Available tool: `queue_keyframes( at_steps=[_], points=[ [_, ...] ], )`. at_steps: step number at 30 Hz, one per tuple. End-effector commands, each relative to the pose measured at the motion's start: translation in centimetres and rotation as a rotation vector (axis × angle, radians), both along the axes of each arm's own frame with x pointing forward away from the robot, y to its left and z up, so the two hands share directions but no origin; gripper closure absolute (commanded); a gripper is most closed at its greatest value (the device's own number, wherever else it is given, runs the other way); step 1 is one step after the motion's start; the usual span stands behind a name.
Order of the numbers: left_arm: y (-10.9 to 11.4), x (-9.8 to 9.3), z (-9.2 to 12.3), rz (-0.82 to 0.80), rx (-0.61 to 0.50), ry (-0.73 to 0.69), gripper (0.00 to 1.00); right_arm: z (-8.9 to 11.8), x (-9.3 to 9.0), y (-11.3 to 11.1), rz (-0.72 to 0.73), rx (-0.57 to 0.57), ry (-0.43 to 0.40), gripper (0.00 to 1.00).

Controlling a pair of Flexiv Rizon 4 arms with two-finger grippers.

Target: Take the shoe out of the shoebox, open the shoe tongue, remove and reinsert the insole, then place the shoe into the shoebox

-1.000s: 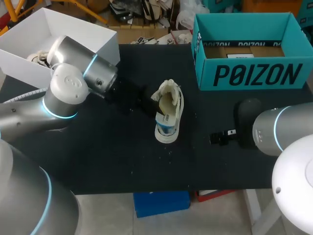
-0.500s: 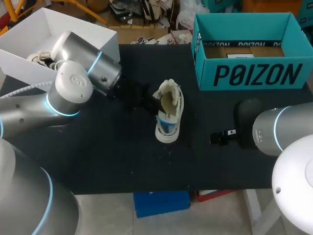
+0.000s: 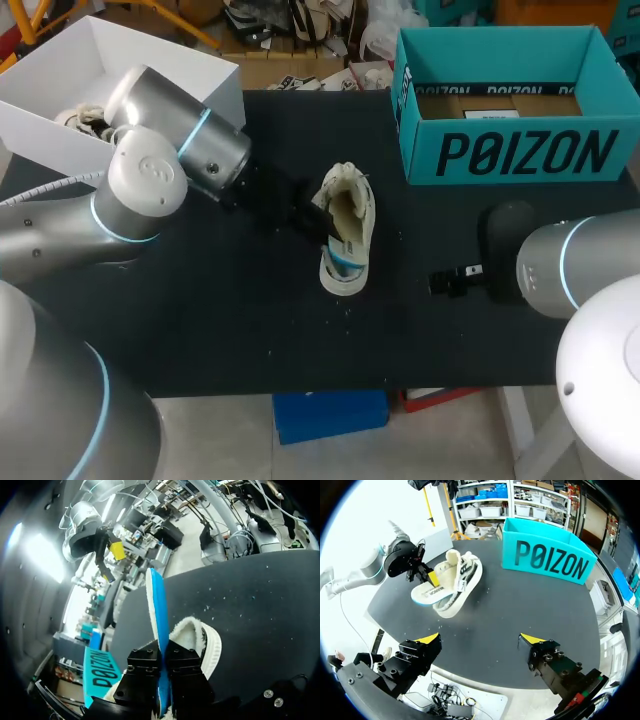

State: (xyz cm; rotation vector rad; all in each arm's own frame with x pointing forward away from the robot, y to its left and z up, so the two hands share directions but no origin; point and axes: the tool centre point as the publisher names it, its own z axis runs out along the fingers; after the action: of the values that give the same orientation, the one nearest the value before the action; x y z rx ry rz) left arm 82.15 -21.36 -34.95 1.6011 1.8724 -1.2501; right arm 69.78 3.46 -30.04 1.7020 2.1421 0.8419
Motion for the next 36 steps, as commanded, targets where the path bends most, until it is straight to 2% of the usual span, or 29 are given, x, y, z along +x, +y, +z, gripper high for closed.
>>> queue_keyframes(
  at_steps=[1, 10, 14, 29, 36],
  points=[
    [0.9, -1.2, 0.3, 0.006, -0.03, 0.005, 1.0, -0.1, -0.1, 0.1, -0.002, 0.0, -0.004, 0.0],
    [0.8, -2.1, 0.9, -0.028, -0.123, 0.049, 1.0, -0.1, -0.1, 0.1, -0.002, 0.0, -0.004, 0.0],
    [0.4, -2.2, 0.8, -0.041, -0.127, 0.046, 1.0, -0.1, -0.1, 0.1, -0.002, 0.0, -0.004, 0.0],
    [-0.2, 1.3, -0.5, 0.023, -0.065, 0.008, 1.0, -0.1, -0.1, 0.1, -0.002, 0.0, -0.004, 0.0],
    [-0.5, 2.2, -0.8, 0.029, -0.045, 0.003, 1.0, -0.1, -0.1, 0.1, -0.002, 0.0, -0.004, 0.0]
  ],
)
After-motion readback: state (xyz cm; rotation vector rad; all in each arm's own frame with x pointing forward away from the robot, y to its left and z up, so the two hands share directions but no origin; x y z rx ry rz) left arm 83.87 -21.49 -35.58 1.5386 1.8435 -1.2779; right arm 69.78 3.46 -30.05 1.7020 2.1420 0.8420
